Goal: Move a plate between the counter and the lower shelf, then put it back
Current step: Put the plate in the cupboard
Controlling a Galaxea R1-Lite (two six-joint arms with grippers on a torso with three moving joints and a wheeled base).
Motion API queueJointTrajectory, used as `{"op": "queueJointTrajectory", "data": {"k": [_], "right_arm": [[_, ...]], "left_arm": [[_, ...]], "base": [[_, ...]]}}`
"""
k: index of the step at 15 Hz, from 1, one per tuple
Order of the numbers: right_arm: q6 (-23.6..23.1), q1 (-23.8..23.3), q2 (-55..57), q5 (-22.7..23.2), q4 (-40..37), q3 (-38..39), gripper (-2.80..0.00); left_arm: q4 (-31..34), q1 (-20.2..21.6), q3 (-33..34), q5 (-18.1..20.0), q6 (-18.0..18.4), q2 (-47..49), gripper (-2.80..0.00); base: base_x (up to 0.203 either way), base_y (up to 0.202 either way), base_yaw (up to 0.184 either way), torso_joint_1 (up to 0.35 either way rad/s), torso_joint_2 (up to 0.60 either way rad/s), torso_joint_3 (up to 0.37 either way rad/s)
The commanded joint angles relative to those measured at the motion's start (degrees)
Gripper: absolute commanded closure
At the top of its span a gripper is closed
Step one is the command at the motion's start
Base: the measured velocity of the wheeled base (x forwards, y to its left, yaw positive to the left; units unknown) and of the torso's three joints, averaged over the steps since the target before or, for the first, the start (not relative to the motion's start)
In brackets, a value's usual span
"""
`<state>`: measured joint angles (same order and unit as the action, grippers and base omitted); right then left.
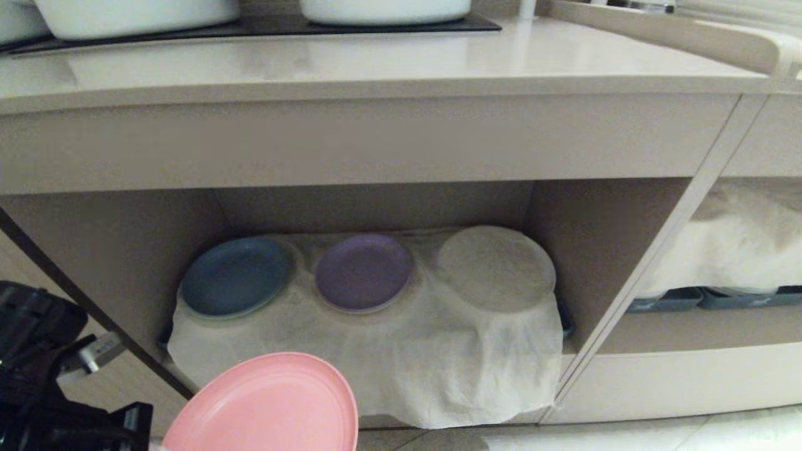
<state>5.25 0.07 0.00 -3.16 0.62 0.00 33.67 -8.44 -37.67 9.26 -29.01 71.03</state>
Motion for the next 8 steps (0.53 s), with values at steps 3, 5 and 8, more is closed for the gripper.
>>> {"op": "queueJointTrajectory", "data": {"k": [3,5,8], "right_arm": [[0.02,0.01,0.09,-0.01,-0.01,0.0,0.0],[0.02,0.01,0.09,-0.01,-0.01,0.0,0.0],[0.02,0.01,0.09,-0.01,-0.01,0.0,0.0]], "left_arm": [[0.25,0.0,0.05,0.06,-0.17,-0.02,0.0],[0.25,0.0,0.05,0.06,-0.25,-0.02,0.0],[0.25,0.0,0.05,0.06,-0.25,-0.02,0.0]], "base": [[0.0,0.0,0.0,-0.08,0.31,0.225],[0.0,0.0,0.0,-0.02,0.08,0.058],[0.0,0.0,0.0,0.0,0.01,0.013]]}}
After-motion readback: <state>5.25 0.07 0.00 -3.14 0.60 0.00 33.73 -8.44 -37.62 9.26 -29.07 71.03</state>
